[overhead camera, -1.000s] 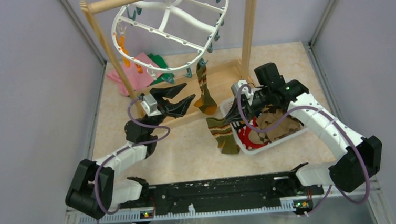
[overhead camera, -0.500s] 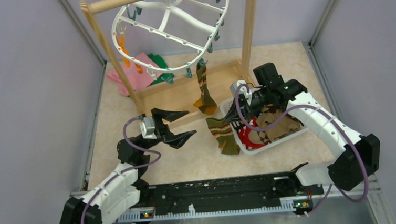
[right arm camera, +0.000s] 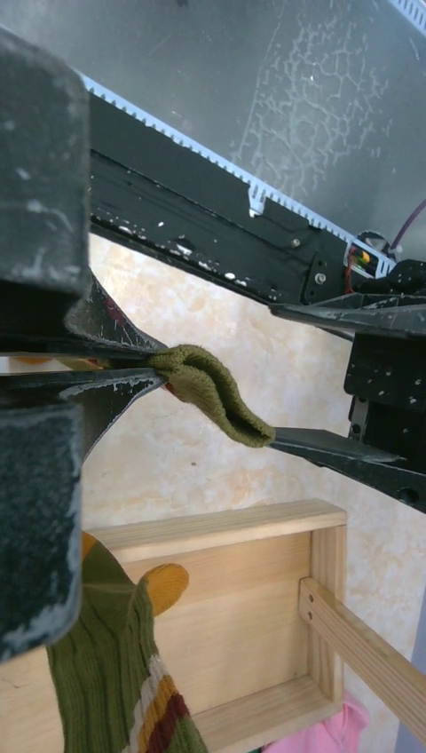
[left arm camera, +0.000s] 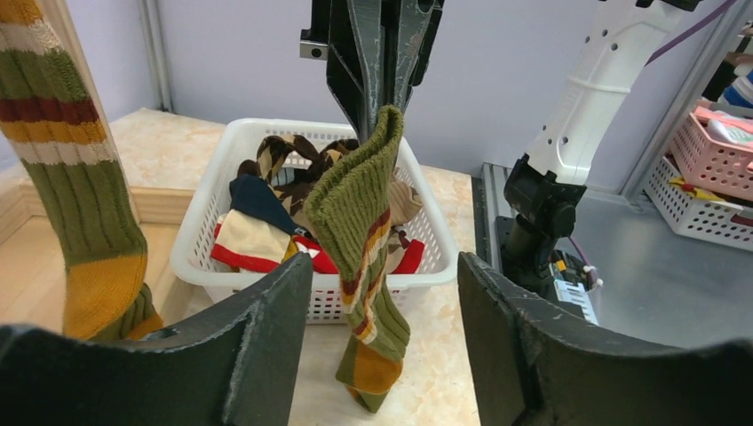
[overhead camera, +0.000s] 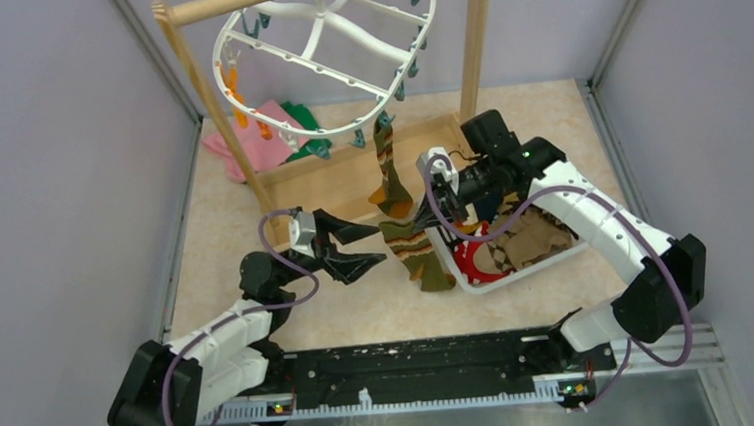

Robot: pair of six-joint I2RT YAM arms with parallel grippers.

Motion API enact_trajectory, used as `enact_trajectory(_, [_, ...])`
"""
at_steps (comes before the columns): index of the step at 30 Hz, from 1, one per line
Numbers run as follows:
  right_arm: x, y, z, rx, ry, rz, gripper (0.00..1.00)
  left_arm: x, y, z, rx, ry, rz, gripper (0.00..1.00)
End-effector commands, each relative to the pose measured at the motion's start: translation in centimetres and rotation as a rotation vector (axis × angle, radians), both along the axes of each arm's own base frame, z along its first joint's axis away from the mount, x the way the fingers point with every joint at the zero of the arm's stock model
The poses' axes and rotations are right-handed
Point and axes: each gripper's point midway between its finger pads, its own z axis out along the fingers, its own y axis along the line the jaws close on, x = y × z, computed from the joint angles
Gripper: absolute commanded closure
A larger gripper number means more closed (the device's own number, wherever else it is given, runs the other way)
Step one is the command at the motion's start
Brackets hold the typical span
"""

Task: Clip the socks to the hanger
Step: Pick up the sock from the bin.

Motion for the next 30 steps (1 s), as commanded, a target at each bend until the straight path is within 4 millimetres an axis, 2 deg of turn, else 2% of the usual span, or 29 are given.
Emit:
enact_trajectory(1, [-0.3, 0.9, 1.7, 0.028, -0.032, 0.042, 1.00, -0.5, -0.2, 1.1, -0.041, -0.044, -0.025, 0.35])
enact_trajectory(9, [0.0, 1.3, 2.2, 0.025, -0.025, 0.049, 1.00, 0.2, -0.8, 1.3, -0.058, -0.038, -0.040, 0.50])
enact_trajectory(23, [0.6, 1.8, 2.8, 0.038, -0.001, 0.034, 1.00, -0.4, -1.0, 2.5, -0.124, -0.040, -0.105, 0.69])
enact_trajectory(26, [0.7, 2.0, 2.9, 0.039, 0.008, 0.029, 1.00, -0.6, -1.0, 2.6, -0.132, -0.038, -0.121, 0.79])
enact_trajectory(29, [0.9, 2.1, 2.9, 0.037, 0.011, 0.025, 1.00, -0.7, -1.0, 2.7, -0.137, -0.047, -0.128, 0.98])
enact_trajectory(30, [1.0, 2.1, 2.9, 0.035, 0.009, 0.021, 1.00, -0.7, -1.0, 2.7, -0.139, -0.049, -0.122, 1.00])
